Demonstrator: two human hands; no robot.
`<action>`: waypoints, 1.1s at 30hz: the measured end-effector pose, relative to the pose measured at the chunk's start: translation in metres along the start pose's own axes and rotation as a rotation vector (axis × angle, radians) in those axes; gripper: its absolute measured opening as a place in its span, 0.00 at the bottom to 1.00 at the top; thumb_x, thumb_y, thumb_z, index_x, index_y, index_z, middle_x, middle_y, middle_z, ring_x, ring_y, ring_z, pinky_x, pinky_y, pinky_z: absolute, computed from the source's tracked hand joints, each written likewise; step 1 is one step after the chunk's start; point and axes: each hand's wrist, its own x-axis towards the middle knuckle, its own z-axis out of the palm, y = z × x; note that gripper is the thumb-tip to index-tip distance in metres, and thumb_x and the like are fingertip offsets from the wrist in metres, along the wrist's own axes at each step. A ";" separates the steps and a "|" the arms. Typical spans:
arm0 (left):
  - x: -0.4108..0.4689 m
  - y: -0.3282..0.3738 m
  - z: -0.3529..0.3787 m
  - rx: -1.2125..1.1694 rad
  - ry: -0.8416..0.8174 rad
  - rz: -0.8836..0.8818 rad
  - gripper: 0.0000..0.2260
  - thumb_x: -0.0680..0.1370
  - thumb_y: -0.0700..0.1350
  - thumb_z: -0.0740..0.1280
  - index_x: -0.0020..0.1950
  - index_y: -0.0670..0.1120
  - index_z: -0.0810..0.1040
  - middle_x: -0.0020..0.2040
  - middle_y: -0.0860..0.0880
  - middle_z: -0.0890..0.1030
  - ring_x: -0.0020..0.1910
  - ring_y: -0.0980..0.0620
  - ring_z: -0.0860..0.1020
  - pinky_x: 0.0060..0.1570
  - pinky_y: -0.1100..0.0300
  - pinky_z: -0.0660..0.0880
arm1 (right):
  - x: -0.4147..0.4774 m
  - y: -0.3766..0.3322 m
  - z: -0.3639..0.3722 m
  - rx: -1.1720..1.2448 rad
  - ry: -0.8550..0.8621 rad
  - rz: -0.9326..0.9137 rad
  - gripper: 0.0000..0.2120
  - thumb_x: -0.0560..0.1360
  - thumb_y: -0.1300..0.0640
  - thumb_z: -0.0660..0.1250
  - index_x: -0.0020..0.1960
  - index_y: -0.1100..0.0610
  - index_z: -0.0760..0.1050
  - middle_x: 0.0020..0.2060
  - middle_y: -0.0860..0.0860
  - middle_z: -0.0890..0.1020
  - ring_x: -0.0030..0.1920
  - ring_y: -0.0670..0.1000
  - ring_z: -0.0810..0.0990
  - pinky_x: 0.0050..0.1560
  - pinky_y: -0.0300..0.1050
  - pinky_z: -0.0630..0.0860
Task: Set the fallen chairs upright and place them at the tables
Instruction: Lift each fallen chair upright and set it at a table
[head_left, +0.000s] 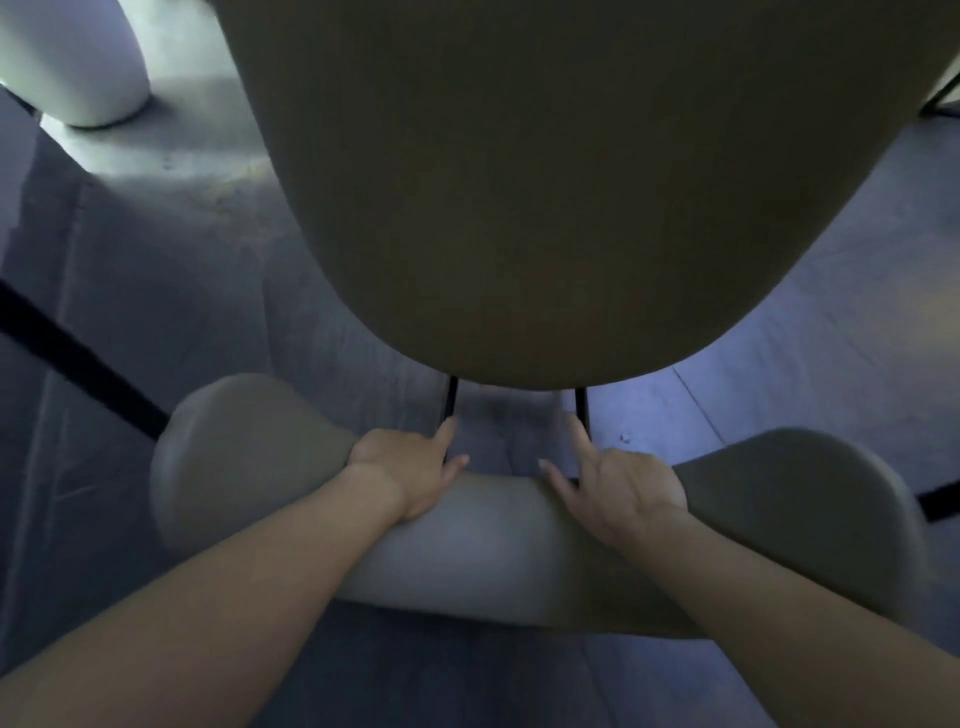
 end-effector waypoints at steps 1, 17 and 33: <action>-0.011 0.002 -0.019 0.000 -0.017 0.005 0.28 0.83 0.62 0.43 0.81 0.51 0.50 0.60 0.43 0.82 0.56 0.40 0.80 0.49 0.48 0.71 | -0.008 0.003 -0.019 -0.030 -0.015 -0.019 0.35 0.82 0.34 0.46 0.82 0.50 0.41 0.40 0.54 0.84 0.36 0.54 0.81 0.41 0.51 0.79; -0.059 -0.030 -0.451 0.113 -0.263 0.024 0.33 0.83 0.64 0.46 0.75 0.43 0.68 0.76 0.44 0.68 0.75 0.44 0.65 0.69 0.51 0.61 | 0.039 0.091 -0.442 -0.121 -0.343 -0.118 0.39 0.77 0.26 0.41 0.68 0.51 0.73 0.69 0.54 0.77 0.66 0.58 0.76 0.64 0.58 0.69; 0.067 -0.107 -0.681 -0.019 -0.373 -0.034 0.31 0.85 0.59 0.44 0.77 0.40 0.65 0.79 0.42 0.63 0.77 0.43 0.62 0.70 0.55 0.59 | 0.188 0.089 -0.658 0.001 -0.399 -0.035 0.41 0.80 0.30 0.38 0.72 0.56 0.72 0.71 0.57 0.75 0.68 0.59 0.74 0.67 0.57 0.67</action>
